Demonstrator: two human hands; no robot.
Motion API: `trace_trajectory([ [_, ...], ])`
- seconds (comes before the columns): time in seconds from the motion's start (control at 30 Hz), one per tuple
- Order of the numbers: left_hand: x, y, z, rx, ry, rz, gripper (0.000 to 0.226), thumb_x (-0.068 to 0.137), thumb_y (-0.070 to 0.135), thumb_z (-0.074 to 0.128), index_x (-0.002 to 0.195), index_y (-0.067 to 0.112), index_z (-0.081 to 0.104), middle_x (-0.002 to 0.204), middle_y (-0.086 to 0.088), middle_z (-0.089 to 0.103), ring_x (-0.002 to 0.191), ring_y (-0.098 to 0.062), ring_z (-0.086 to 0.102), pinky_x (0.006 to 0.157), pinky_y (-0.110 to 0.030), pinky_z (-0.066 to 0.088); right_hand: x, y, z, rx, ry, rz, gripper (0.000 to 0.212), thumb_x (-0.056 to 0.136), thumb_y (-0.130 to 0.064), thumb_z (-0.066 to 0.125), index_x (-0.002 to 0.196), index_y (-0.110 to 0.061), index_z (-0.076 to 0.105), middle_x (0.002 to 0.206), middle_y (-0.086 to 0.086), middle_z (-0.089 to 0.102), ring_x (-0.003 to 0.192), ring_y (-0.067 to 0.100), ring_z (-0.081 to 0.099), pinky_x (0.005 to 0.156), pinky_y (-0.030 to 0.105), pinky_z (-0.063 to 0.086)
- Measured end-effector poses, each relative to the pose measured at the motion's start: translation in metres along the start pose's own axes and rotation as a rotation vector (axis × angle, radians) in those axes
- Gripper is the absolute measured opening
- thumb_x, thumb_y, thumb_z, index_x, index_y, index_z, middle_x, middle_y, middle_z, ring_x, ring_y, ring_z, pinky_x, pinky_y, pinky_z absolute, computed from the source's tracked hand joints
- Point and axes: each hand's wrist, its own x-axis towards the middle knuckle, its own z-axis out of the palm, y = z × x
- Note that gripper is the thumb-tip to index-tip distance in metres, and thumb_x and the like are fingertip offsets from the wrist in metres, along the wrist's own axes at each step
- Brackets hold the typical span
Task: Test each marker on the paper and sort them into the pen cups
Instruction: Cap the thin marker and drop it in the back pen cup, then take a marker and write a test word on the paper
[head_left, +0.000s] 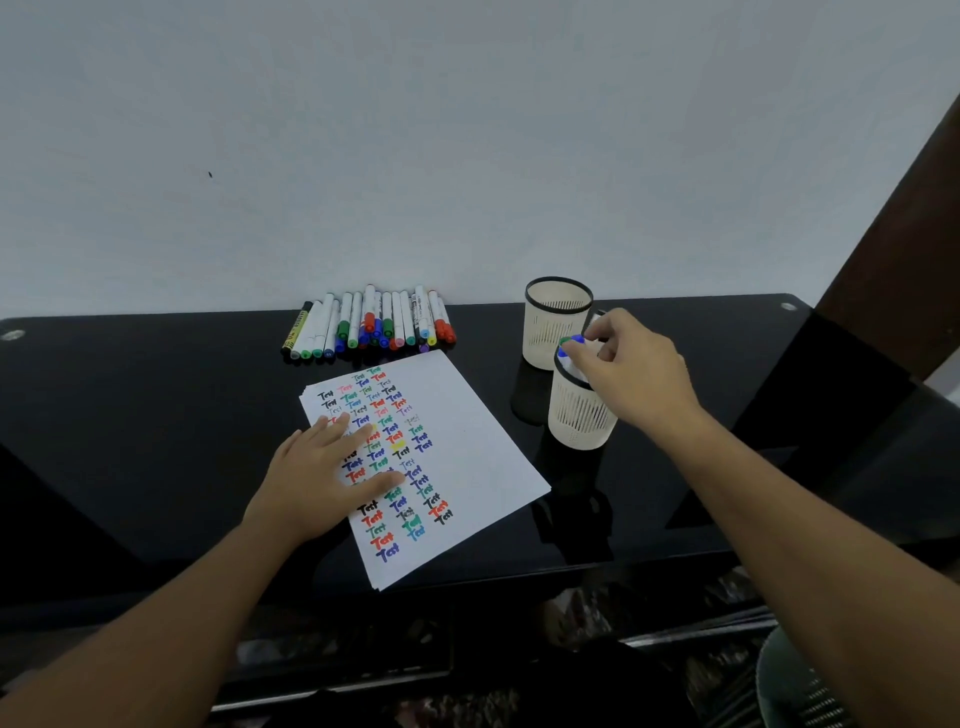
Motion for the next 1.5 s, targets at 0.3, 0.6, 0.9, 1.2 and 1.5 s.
trace_trajectory([
  [0.3,0.001,0.0,-0.008,-0.069,-0.015,-0.02,0.117,0.06,0.105,0.032,0.155,0.036,0.038,0.167,0.004,0.023,0.155,-0.019,0.016,0.125,-0.047,0.012,-0.006,-0.02,0.017,0.072,0.125,-0.211,0.013,0.1,-0.039,0.061,0.104,-0.026,0.061,0.066,-0.011,0.059,0.072,0.008,0.06,0.083,0.042,0.053],
  [0.6,0.019,-0.011,-0.023,0.08,-0.072,-0.064,0.11,0.069,0.101,0.029,0.161,0.04,0.015,0.171,-0.002,0.004,0.157,-0.025,0.002,0.125,-0.05,0.006,-0.002,-0.057,0.086,0.057,-0.074,-0.424,0.014,0.104,-0.034,0.056,0.112,-0.026,0.063,0.088,-0.011,0.061,0.077,0.006,0.056,0.067,0.032,0.05],
  [0.9,0.025,-0.029,-0.008,0.094,-0.057,-0.06,0.108,0.07,0.104,0.013,0.16,0.046,0.004,0.17,0.003,-0.006,0.156,-0.018,-0.008,0.126,-0.045,-0.003,0.06,-0.039,0.171,0.108,-0.302,-0.126,0.036,0.106,-0.028,0.057,0.141,-0.027,0.056,0.119,0.001,0.064,0.097,0.013,0.062,0.083,0.029,0.051],
  [1.2,0.029,-0.031,-0.006,0.079,-0.024,-0.062,0.103,0.07,0.103,0.011,0.158,0.051,0.008,0.17,0.009,-0.004,0.156,-0.015,-0.007,0.125,-0.042,-0.005,0.131,-0.044,0.214,0.061,-0.241,-0.11,0.054,0.101,-0.026,0.064,0.152,-0.03,0.045,0.133,0.01,0.055,0.116,0.026,0.058,0.09,0.037,0.05],
  [1.5,0.028,-0.03,-0.005,0.089,-0.012,-0.072,0.101,0.069,0.103,0.007,0.157,0.054,0.005,0.17,0.012,-0.005,0.155,-0.011,-0.008,0.125,-0.041,-0.005,0.155,-0.04,0.237,-0.084,-0.279,-0.235,0.057,0.096,-0.036,0.051,0.151,-0.046,0.046,0.137,0.001,0.06,0.124,0.031,0.053,0.095,0.045,0.053],
])
